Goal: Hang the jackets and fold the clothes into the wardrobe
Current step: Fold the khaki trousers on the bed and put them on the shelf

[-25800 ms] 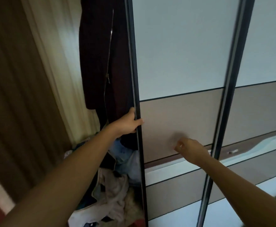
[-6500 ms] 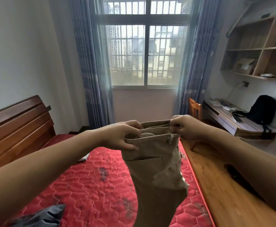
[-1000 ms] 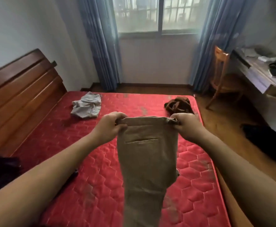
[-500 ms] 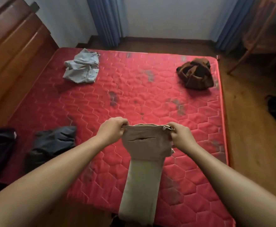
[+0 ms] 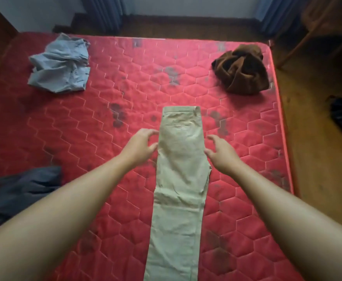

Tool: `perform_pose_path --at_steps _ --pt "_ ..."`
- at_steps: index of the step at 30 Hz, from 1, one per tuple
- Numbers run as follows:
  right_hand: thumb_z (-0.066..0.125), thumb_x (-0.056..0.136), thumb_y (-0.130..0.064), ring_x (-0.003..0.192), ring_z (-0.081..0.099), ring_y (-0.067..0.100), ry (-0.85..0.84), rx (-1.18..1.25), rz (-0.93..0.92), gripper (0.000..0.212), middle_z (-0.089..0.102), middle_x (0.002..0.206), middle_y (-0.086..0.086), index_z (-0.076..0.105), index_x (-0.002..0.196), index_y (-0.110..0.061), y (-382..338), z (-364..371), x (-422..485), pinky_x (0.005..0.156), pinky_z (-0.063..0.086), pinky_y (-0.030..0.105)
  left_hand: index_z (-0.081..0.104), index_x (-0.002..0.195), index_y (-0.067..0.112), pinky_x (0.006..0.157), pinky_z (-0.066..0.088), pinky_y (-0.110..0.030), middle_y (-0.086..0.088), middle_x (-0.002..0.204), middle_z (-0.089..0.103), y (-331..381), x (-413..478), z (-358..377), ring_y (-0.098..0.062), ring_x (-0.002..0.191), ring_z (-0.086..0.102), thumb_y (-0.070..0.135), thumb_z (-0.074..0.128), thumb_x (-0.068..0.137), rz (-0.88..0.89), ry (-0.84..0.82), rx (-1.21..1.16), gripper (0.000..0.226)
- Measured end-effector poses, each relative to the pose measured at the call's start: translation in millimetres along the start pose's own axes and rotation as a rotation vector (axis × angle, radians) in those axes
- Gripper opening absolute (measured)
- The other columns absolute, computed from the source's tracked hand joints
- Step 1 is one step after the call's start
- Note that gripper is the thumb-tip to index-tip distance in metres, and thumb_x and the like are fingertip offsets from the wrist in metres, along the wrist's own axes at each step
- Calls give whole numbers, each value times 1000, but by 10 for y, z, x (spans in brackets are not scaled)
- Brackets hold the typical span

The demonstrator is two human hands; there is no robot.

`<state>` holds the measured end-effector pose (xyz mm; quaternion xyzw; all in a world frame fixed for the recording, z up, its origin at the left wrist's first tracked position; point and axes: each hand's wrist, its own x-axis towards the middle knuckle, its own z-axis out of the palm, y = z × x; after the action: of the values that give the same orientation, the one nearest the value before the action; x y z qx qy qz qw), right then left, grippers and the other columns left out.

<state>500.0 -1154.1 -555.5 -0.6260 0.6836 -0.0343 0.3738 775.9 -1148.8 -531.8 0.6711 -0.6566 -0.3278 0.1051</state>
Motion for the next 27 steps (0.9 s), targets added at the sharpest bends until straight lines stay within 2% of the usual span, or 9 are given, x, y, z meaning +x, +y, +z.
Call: perform_pose_path --at_steps 3,6,10,13,17,19,22,25,27 --pt "60 99 -32 133 49 34 -178 -61 102 55 54 143 17 44 149 -14 418 602 -157 108 39 41 52 143 13 111 38 -33 -8 141 54 -464 -278 600 -21 127 54 17 66 94 -77 -164 32 51" --pt "58 100 -32 132 51 35 -286 -91 179 52 55 141 19 46 147 -12 768 1116 -304 105 40 39 47 147 15 112 36 -32 -7 144 50 -861 -510 1102 -21 133 50 23 65 95 -143 -270 39 56" --pt "58 100 -32 127 55 35 -373 -64 285 46 59 138 17 51 140 -10 1171 1773 -528 99 44 38 39 151 15 112 33 -32 -13 146 47 -1286 -835 1717 -26 137 45 24 64 96 -278 -392 9 62" --pt "59 100 -29 128 55 34 -416 -8 366 48 59 138 18 49 142 -7 1420 2262 -698 98 42 35 30 156 11 113 31 -32 -17 152 42 -1579 -1077 2162 -30 141 41 25 65 95 -403 -453 -31 71" --pt "64 98 -34 126 56 34 -409 107 511 52 59 137 16 51 139 -7 1696 2830 -915 102 43 35 29 156 9 113 38 -35 -17 148 48 -1958 -1433 2663 -29 134 49 25 69 92 -560 -485 -146 76" --pt "67 95 -36 123 55 33 -365 162 559 47 56 134 18 56 132 -9 1780 3052 -1000 102 41 33 36 152 8 109 40 -31 -13 142 53 -2089 -1579 2851 -24 130 53 22 71 90 -636 -445 -240 73" --pt "75 87 -42 115 55 33 -251 248 637 39 54 126 17 64 113 -15 1822 3265 -1071 102 43 35 56 132 8 87 43 -21 -3 116 64 -2180 -1707 3060 -14 104 59 10 72 89 -713 -317 -426 46" --pt "72 60 -65 106 62 33 -193 296 712 48 63 113 16 66 81 -21 1934 3492 -1127 92 53 42 59 118 16 84 51 -33 1 102 62 -2146 -1771 3181 -14 93 60 6 69 91 -838 -303 -713 31" --pt "69 61 -59 94 61 30 -113 336 694 39 65 101 16 61 64 -21 1968 3581 -1188 78 49 37 56 108 21 70 50 -34 0 100 63 -2143 -1769 3230 -14 82 60 2 67 90 -872 -265 -797 29"
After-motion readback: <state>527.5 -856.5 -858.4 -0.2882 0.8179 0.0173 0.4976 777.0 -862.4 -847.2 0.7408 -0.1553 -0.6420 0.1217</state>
